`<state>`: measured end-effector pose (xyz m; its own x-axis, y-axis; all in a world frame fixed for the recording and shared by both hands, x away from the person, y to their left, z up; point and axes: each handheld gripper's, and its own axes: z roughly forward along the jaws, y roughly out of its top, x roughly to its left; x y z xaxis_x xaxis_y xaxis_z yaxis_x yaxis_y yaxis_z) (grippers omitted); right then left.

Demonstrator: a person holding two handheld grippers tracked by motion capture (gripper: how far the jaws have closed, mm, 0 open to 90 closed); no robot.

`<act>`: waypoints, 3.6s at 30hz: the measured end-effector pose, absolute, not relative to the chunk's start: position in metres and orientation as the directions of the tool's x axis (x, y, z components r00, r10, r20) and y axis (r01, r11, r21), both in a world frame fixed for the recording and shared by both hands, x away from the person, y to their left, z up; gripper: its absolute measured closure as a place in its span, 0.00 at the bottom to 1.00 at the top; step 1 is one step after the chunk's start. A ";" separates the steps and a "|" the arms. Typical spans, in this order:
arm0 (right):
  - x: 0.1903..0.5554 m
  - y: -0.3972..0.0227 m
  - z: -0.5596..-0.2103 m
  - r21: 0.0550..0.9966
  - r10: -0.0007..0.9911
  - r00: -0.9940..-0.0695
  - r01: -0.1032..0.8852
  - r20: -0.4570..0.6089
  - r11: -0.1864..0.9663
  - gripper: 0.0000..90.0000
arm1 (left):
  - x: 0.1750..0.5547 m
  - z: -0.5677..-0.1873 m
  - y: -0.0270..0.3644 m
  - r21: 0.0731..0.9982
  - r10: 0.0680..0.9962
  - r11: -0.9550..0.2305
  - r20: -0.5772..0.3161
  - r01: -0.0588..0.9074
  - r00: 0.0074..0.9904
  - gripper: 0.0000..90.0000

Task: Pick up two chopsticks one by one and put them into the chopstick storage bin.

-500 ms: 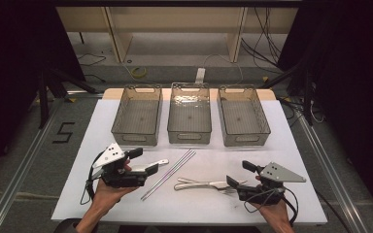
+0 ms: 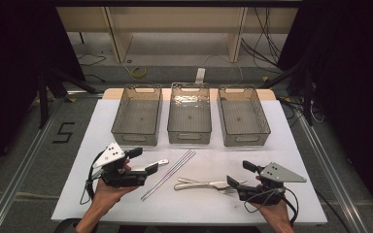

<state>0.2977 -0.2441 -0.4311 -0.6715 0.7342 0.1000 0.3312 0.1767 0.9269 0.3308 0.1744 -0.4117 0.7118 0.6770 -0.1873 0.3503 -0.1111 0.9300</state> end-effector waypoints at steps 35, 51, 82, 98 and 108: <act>0.299 -0.242 -0.432 0.916 0.713 -0.688 0.360 0.132 0.178 0.27 | 0.380 -0.413 0.155 0.723 0.745 -0.387 -0.121 0.573 0.656 0.25; 0.300 -0.241 -0.433 0.907 0.707 -0.693 0.376 0.140 0.189 0.27 | 0.407 -0.433 0.117 0.521 0.729 -0.523 -0.137 0.675 0.671 0.43; 0.301 -0.240 -0.435 0.899 0.694 -0.704 0.388 0.147 0.203 0.27 | 0.422 -0.462 0.090 0.329 0.687 -0.643 -0.151 0.692 0.711 0.78; 0.301 -0.239 -0.435 0.897 0.696 -0.703 0.391 0.146 0.207 0.28 | 0.420 -0.462 0.082 0.303 0.680 -0.688 -0.048 0.659 0.732 0.92; 0.301 -0.240 -0.435 0.897 0.698 -0.701 0.390 0.143 0.207 0.29 | 0.420 -0.462 0.083 0.310 0.682 -0.684 -0.050 0.661 0.729 0.95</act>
<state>0.3008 -0.2396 -0.4348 -0.7013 0.6983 0.1434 0.3897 0.2070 0.8974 0.4197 0.0828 -0.4625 0.7294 0.6823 -0.0501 0.6608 -0.6837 0.3098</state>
